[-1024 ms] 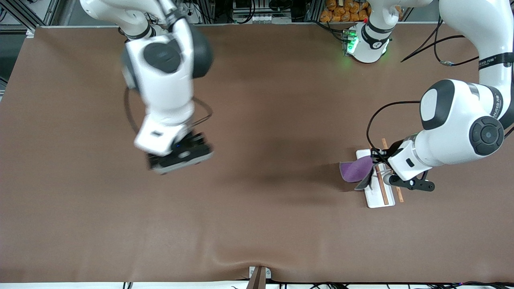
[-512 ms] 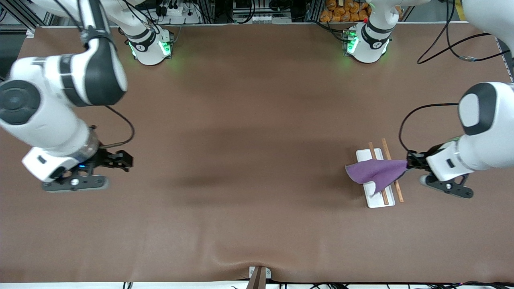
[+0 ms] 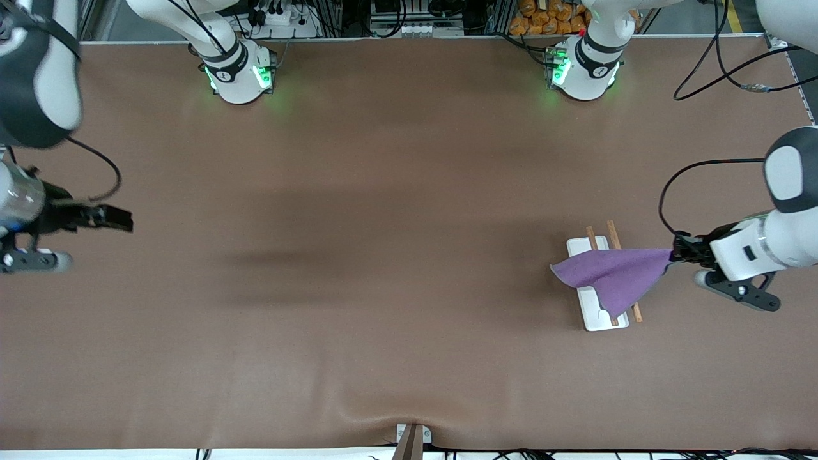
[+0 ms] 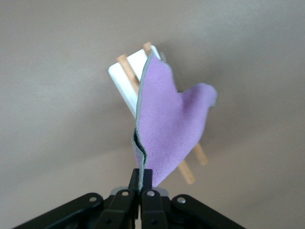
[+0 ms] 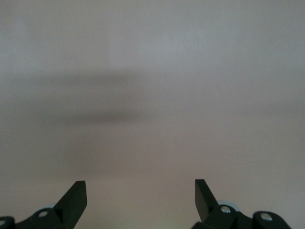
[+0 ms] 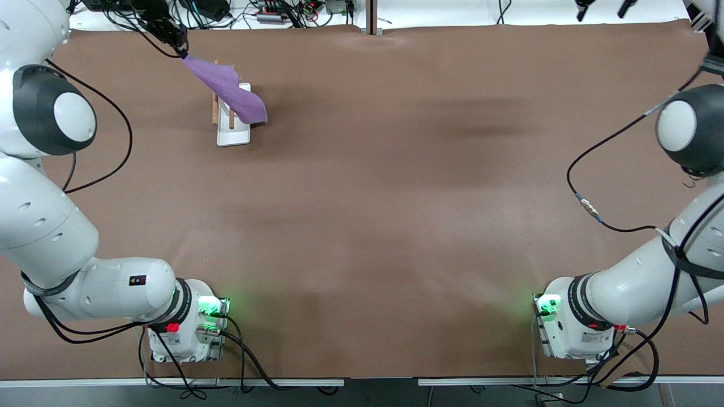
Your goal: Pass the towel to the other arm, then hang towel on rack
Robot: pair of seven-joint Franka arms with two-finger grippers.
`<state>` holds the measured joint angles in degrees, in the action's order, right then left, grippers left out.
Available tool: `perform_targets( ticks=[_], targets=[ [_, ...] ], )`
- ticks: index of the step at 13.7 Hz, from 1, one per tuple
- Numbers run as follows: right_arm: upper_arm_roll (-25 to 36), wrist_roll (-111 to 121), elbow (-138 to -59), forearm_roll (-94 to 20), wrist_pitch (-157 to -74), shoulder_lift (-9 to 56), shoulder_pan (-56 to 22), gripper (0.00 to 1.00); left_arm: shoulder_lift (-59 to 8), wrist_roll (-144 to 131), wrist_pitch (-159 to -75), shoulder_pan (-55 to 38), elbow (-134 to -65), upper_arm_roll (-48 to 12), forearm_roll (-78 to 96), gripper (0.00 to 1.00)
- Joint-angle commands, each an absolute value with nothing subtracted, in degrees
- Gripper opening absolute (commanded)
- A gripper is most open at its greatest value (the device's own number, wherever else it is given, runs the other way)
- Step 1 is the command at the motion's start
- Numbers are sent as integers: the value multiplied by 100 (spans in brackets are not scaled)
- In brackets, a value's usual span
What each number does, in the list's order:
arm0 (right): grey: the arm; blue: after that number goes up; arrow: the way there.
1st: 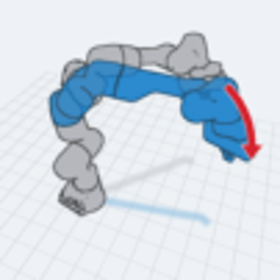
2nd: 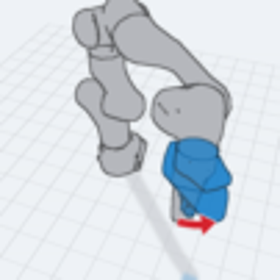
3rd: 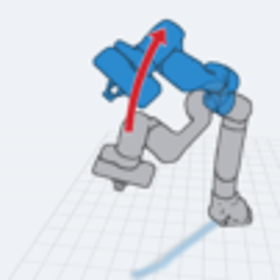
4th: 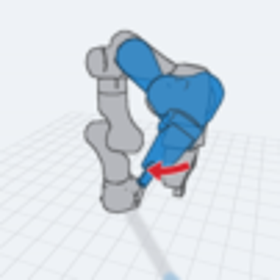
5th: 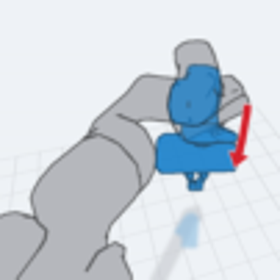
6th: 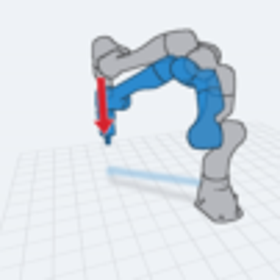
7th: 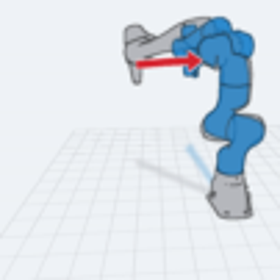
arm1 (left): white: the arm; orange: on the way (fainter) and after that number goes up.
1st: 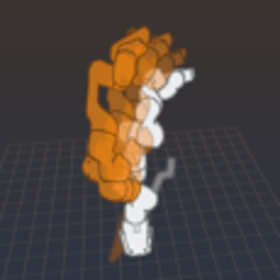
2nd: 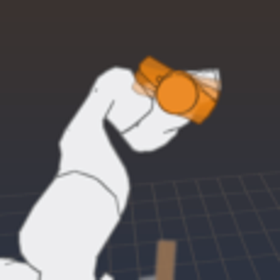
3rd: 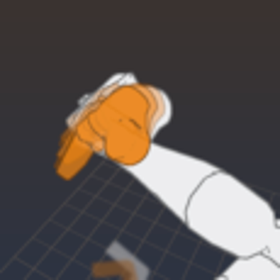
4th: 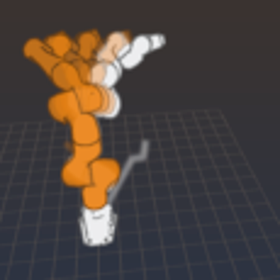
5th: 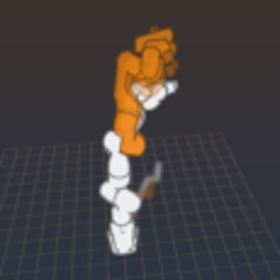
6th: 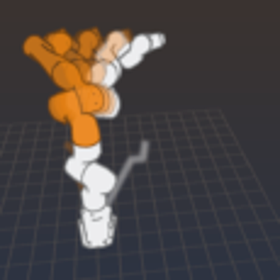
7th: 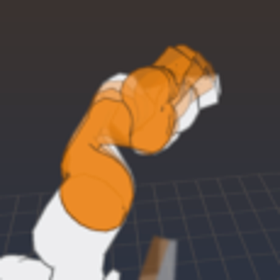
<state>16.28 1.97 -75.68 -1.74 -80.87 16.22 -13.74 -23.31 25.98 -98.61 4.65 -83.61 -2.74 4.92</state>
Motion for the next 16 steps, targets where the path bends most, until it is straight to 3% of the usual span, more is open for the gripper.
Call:
perform_targets(
  ticks=[1, 9, 10, 11, 12, 16],
  targets=[
    [1529, 202, -8060, -264, -7561, 1081, -1293, 100, -2259, 2874, -9765, 729, -8446, -334, 387, 0],
    [1381, 105, -8033, -281, -6530, 616, -1240, 100, -2452, 3076, -9765, 1019, -8473, -334, 396, 0],
    [1154, 105, -8051, -281, -6591, 563, -1039, 100, -2513, 3076, -9773, 1037, -8464, -334, 396, 21],
    [786, 114, -8068, -290, -6740, 519, -672, 100, -2531, 3076, -9773, 1046, -8464, -334, 413, 53],
    [443, 132, -8094, -307, -6915, 440, -320, 100, -2523, 3076, -9773, 1098, -8473, -334, 430, 100],
    [246, 185, -8348, -299, -7653, 168, -88, 100, -2260, 2997, -9765, 1213, -8420, -334, 457, 100]
  ],
)
